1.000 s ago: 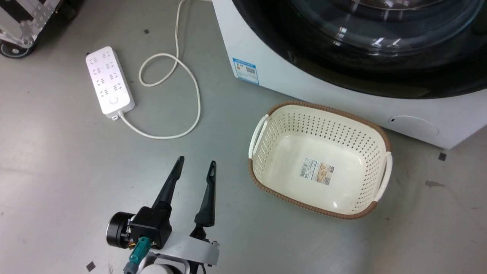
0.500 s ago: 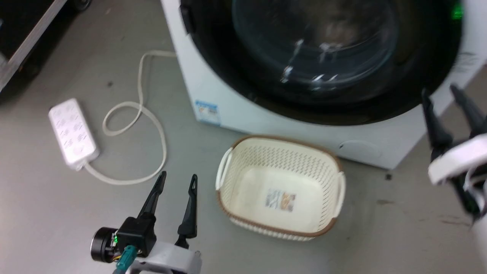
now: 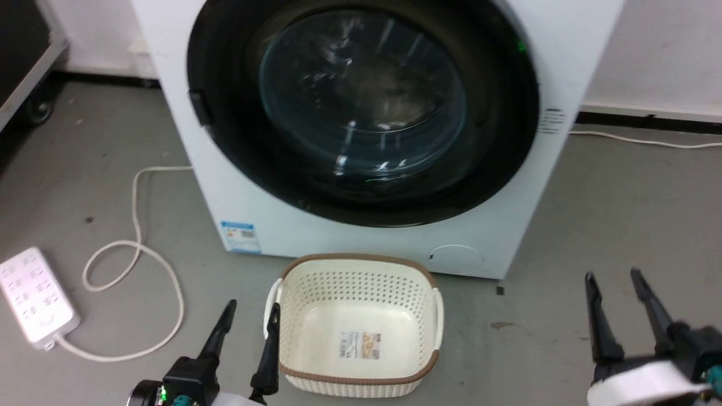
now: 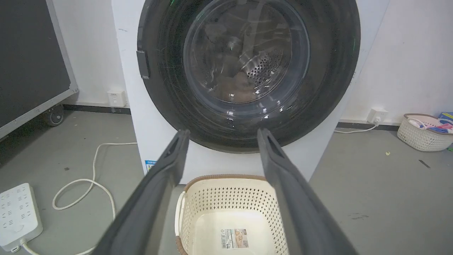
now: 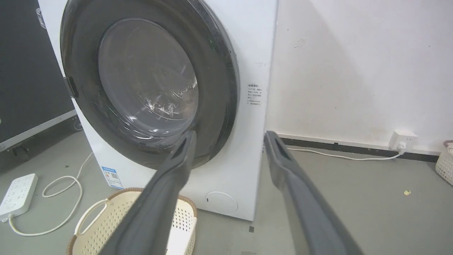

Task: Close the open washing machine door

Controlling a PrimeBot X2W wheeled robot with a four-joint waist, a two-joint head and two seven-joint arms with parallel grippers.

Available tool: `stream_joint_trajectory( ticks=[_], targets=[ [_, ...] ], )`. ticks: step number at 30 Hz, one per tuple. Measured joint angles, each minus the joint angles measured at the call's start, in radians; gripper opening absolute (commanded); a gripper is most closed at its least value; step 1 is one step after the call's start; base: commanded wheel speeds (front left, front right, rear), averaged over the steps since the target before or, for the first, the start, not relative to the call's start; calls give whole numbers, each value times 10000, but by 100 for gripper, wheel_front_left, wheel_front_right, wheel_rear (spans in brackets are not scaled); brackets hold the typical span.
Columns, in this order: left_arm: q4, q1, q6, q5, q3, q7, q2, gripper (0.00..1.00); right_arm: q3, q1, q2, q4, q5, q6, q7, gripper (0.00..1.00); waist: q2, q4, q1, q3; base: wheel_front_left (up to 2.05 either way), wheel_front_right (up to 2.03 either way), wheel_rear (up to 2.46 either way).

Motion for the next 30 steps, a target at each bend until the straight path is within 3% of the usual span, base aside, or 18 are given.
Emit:
stream_joint_trajectory(
  ticks=[13, 14, 30],
  targets=[
    [203, -9, -173, 127, 77, 4, -10, 100, 27, 754, 328, -15, -541, 0, -8, 100, 0, -371, 2, -112, 0, 0, 0],
    [203, -9, -171, 125, 82, 15, -12, 0, 25, 747, 328, -15, -537, 0, -8, 0, 0, -373, 2, -112, 0, 0, 0],
    [117, -10, -128, 159, 150, 255, -27, 0, 105, 737, 328, -67, -537, 2, 230, 0, 0, -382, 3, -104, 0, 0, 0]
  ],
)
